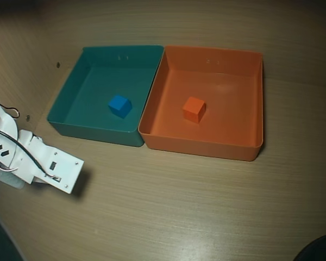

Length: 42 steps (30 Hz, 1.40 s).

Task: Grasp a cube and put it in the box.

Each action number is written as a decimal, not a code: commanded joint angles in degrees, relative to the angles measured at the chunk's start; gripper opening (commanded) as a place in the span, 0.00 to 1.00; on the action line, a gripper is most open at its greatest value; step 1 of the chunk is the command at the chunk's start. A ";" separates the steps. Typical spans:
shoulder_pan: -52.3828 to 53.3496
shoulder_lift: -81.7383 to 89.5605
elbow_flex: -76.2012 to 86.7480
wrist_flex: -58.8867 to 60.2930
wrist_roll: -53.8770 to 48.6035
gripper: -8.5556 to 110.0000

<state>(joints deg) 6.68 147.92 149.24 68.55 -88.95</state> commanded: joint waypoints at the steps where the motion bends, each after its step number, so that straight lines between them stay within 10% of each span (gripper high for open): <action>1: -0.35 13.01 9.23 -0.53 -0.44 0.02; 13: -0.53 42.54 32.78 0.53 -0.44 0.02; 42: -2.90 44.12 32.61 8.96 -0.26 0.03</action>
<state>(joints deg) 3.96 191.69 178.15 76.55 -89.65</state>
